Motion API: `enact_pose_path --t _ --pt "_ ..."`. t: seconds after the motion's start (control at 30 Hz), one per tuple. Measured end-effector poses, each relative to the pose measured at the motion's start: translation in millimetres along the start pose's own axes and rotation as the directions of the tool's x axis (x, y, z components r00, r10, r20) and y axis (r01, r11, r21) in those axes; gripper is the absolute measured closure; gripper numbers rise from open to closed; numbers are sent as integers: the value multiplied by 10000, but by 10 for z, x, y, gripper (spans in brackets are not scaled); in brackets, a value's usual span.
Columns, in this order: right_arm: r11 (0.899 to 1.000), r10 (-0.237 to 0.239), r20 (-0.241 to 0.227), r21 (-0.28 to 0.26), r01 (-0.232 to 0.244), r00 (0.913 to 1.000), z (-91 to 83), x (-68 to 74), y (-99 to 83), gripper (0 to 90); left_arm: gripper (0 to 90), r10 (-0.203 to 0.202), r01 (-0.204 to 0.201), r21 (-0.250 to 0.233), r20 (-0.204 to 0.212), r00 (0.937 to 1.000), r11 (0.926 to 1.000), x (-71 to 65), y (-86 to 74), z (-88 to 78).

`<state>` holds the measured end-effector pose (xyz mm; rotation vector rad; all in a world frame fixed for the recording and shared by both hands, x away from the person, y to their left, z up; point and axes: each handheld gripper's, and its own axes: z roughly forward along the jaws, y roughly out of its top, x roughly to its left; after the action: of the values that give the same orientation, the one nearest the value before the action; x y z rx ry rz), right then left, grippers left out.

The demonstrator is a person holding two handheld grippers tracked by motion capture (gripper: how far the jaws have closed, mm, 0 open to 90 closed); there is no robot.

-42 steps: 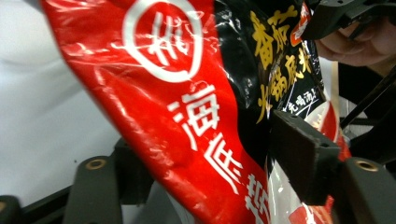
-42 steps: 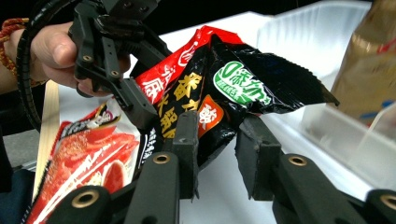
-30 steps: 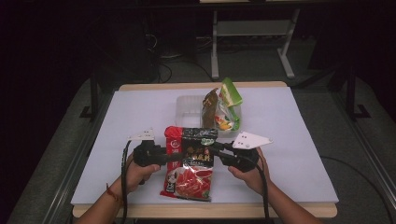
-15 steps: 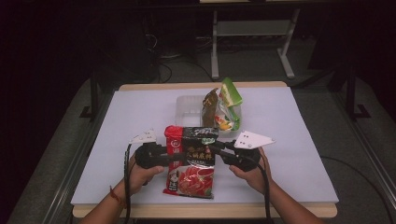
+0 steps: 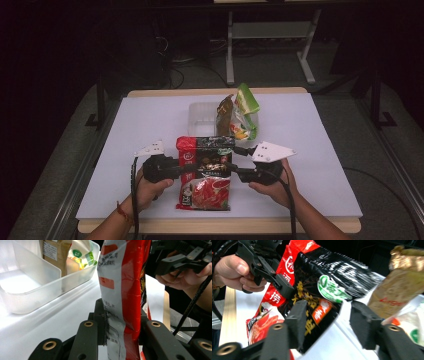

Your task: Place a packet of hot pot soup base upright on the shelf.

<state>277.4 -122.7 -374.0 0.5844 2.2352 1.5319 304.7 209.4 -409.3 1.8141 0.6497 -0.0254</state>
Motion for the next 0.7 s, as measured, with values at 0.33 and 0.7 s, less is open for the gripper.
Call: enact_pose_path --t 0.33,0.7 --pt "9801 817 1433 1680 -1056 9863 -333 -358 -315 277 736 -29 35 -259 215 9998 9997 -23 -15 -33" --pt "9483 309 3637 2837 -1423 9310 -553 -641 -831 226 741 355 -352 -623 42 9994 9974 -181 33 -88"
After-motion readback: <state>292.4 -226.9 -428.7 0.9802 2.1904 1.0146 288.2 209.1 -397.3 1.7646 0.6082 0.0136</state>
